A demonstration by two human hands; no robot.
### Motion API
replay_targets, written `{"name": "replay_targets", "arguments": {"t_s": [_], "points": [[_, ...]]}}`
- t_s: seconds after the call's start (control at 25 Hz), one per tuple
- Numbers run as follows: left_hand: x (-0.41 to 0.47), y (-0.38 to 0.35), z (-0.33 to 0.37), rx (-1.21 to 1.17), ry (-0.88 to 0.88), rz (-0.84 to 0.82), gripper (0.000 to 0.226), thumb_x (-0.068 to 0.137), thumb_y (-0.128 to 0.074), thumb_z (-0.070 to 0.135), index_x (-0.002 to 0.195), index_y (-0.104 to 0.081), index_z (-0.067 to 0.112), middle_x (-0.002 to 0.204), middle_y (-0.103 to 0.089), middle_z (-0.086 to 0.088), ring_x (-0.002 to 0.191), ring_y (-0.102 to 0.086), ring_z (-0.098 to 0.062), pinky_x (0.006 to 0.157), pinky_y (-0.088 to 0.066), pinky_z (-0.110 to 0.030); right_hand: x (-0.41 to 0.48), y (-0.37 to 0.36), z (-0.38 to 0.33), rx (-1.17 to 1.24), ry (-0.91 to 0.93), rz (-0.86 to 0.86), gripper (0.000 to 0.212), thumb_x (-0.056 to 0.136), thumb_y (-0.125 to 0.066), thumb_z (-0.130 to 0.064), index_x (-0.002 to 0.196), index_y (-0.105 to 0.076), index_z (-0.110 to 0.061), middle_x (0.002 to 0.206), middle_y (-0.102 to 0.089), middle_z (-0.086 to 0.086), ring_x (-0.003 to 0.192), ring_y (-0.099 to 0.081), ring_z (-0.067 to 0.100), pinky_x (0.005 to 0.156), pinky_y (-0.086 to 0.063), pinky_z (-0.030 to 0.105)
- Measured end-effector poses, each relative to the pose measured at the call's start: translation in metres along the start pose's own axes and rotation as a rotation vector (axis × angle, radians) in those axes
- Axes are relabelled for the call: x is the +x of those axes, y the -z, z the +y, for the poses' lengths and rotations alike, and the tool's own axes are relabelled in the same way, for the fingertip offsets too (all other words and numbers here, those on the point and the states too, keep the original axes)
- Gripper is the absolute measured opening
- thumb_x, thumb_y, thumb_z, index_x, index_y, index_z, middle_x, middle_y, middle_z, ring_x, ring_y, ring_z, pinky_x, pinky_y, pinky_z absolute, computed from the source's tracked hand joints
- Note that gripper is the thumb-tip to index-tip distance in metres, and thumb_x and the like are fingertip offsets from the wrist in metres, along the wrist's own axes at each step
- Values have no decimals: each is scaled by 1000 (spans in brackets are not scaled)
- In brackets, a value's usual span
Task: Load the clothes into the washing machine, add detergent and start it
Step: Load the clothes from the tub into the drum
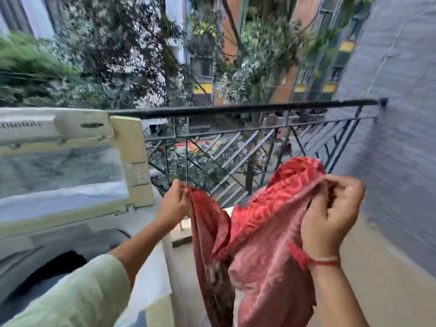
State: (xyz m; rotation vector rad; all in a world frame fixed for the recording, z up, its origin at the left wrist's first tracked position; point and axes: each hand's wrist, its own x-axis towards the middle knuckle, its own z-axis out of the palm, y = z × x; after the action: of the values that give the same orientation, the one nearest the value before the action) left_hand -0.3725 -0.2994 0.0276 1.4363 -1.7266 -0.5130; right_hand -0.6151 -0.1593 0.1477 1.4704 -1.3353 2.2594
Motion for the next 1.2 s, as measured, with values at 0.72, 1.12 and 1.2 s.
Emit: {"name": "replay_targets", "arguments": {"t_s": [0.72,1.12,1.2], "points": [[-84,243,-147,-214,248,14,32,87,-65,38,108,-57,16,107,-64,-1,105,-61,-20,85,-46,-22,-73,-227,-121,427,-106,-639,22,90,-49,-7,85,-47,-28,79,-55,-11,74,-55,-1,73,-44,15],[-81,194,-57,-697,10,-6,22,89,-47,-7,95,-63,8,86,-69,-2,82,-62,-9,79,-50,-30,-110,-211,-86,339,-526,-778,11,89,-60,-22,94,-58,-31,95,-69,-3,81,-65,6,75,-54,26],[-83,218,-77,-931,82,24,19,87,-45,1,83,-63,7,75,-69,1,72,-64,-10,69,-51,-21,-110,-186,-55,107,-474,-977,46,82,-70,-29,120,-49,-42,129,-54,-12,110,-55,-2,95,-46,23]]}}
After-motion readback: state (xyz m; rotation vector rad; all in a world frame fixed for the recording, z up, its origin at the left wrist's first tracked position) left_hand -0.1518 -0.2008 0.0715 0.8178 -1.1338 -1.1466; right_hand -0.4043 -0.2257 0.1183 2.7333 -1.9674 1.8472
